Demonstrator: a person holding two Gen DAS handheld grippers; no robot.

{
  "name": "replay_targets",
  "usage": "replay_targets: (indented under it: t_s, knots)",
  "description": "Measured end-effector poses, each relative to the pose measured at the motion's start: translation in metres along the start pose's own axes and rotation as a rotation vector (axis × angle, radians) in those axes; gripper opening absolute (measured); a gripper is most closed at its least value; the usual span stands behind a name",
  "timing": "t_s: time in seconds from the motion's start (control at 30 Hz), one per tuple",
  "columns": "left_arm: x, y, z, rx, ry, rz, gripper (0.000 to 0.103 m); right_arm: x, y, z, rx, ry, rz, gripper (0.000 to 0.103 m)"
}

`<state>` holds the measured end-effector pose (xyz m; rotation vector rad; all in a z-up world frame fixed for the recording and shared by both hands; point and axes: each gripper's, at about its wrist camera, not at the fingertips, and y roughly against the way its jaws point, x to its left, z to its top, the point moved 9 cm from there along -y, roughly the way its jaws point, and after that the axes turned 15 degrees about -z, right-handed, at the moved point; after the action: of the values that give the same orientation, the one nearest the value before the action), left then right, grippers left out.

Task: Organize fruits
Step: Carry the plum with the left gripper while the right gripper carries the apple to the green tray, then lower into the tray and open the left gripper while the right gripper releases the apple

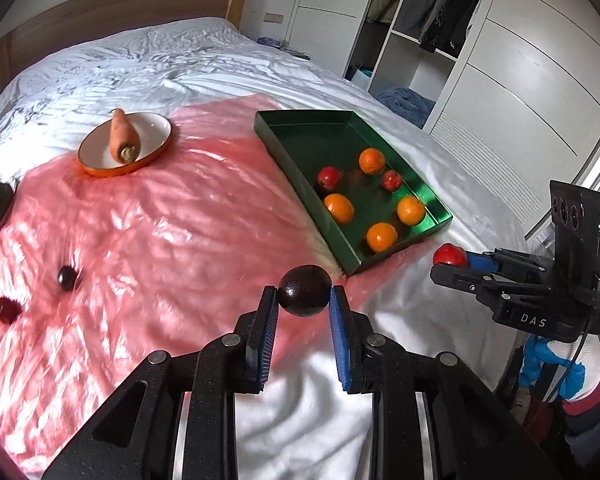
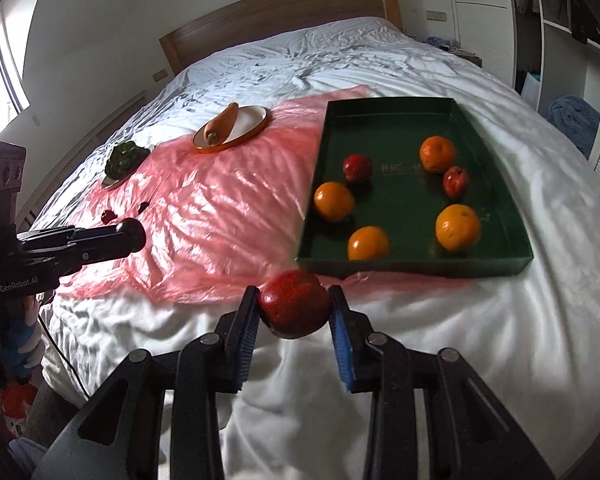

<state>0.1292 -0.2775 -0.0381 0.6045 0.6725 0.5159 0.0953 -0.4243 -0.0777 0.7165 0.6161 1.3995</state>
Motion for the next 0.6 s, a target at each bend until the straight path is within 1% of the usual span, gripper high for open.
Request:
replay_targets:
  t_s: [0.3, 0.33, 0.37, 0.5, 0.6]
  knots:
    - [0.002, -0.069, 0.073, 0.005, -0.069, -0.017, 0.022, -0.030, -0.047, 0.074, -0.060, 0.020, -0.040, 0.101]
    - [0.004, -0.076, 0.081, 0.005, -0.075, -0.015, 0.022, -0.036, -0.057, 0.093, -0.072, 0.034, -0.055, 0.101]
    - [0.005, -0.084, 0.089, 0.006, -0.081, -0.012, 0.022, -0.036, -0.057, 0.093, -0.072, 0.034, -0.055, 0.101]
    - [0.018, -0.116, 0.118, 0.017, -0.102, 0.006, 0.022, -0.056, -0.082, 0.129, -0.087, 0.041, -0.099, 0.101]
    - [0.024, -0.141, 0.134, 0.032, -0.115, 0.019, 0.022, -0.076, -0.104, 0.154, -0.084, 0.034, -0.136, 0.101]
